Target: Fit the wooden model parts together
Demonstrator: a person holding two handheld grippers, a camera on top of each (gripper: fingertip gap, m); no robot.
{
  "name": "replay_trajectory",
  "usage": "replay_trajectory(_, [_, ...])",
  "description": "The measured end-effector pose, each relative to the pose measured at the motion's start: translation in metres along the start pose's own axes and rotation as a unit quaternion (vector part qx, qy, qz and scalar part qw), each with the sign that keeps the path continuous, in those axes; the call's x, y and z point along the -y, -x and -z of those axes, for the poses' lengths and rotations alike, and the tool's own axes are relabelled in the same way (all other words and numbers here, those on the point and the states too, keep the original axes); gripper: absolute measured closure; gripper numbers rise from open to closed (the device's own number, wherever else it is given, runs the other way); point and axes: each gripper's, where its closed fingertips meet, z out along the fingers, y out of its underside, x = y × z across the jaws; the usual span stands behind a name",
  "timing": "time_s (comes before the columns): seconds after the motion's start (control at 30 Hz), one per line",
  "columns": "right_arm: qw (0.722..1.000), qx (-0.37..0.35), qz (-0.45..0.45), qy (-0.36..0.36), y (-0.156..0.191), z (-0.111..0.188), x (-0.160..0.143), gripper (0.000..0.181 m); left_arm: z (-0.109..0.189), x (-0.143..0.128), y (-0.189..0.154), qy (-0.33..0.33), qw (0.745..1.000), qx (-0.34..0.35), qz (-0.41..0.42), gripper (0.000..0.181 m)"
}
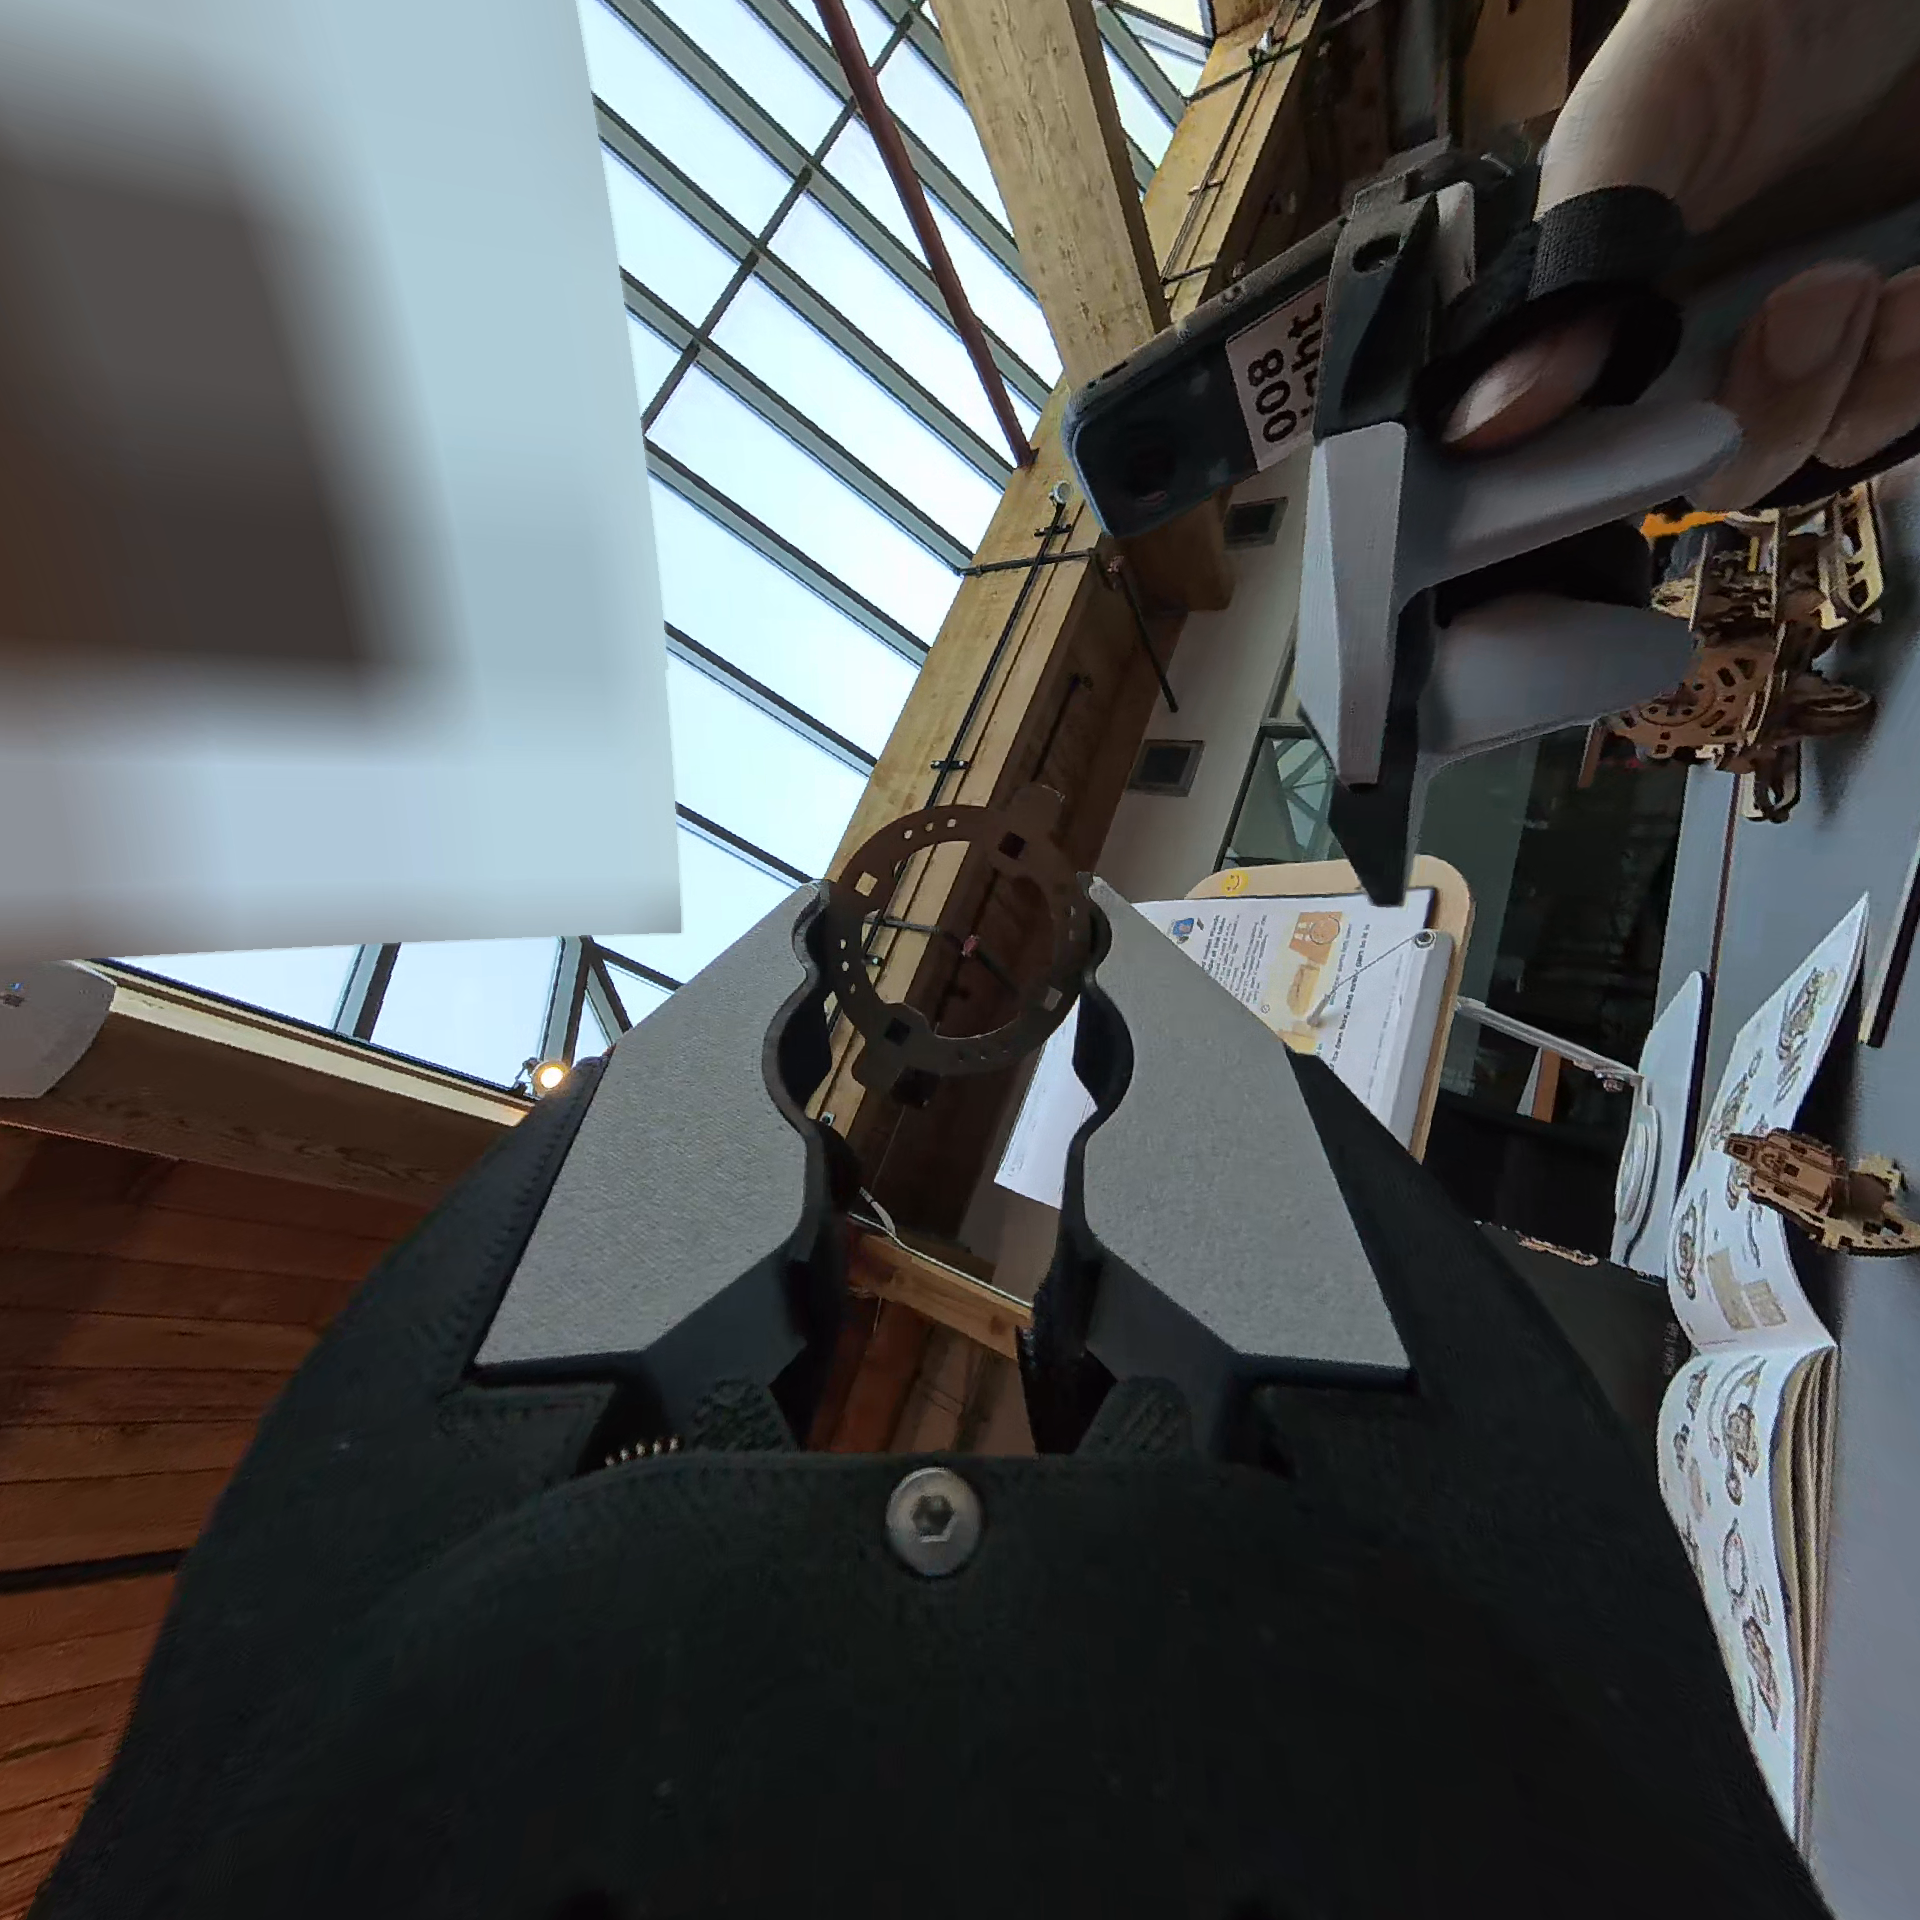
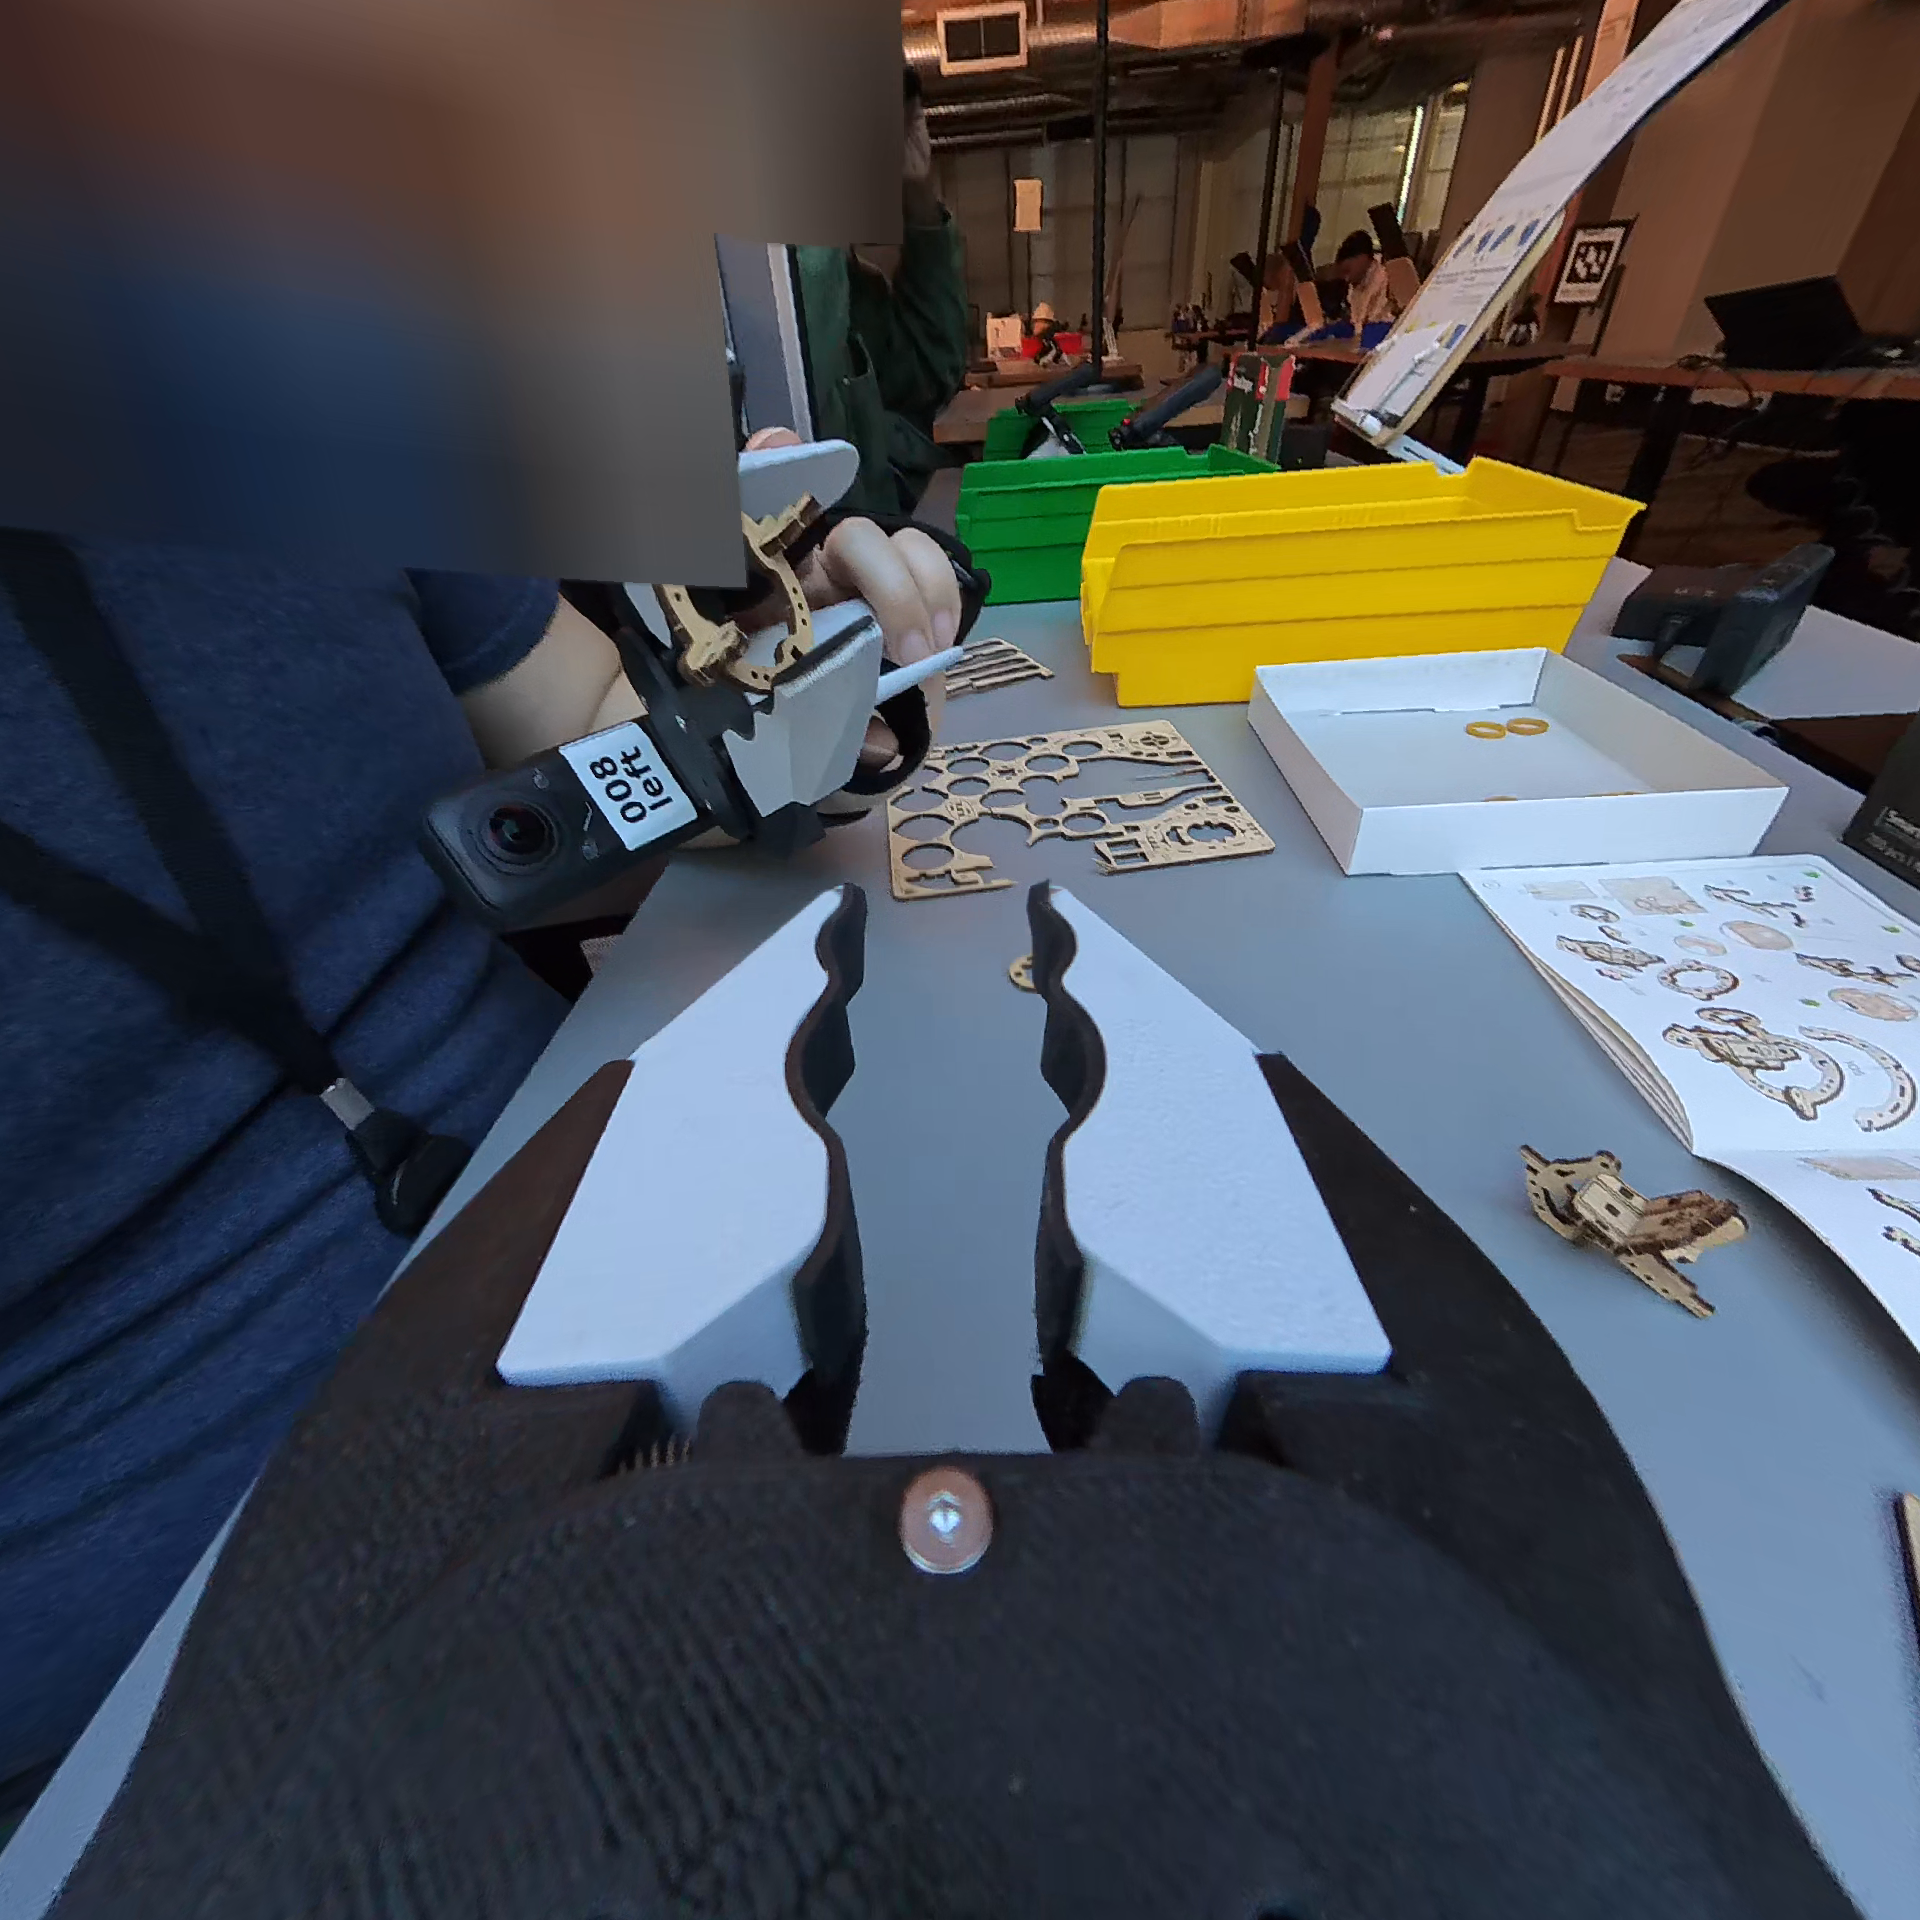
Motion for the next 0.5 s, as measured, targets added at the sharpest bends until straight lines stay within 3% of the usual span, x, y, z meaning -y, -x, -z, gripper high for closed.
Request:
replay_trajectory(0.17, [1.000,0.000,0.008,-0.008,0.002,0.002,0.005,0.151,-0.001,-0.007,-0.003,0.014,0.999,-0.013,0.032,0.139])
replay_trajectory(0.3, [1.000,0.001,0.005,-0.016,0.003,0.001,0.008,0.152,-0.005,-0.021,-0.023,0.056,0.991,-0.072,0.101,0.138])
replay_trajectory(0.4, [0.999,-0.007,0.010,-0.030,0.002,-0.001,0.013,0.151,-0.007,-0.026,-0.054,0.099,0.966,-0.155,0.184,0.138])
replay_trajectory(0.5, [1.000,-0.011,0.014,-0.023,0.002,-0.002,0.011,0.151,-0.008,-0.025,-0.066,0.123,0.934,-0.190,0.277,0.139])
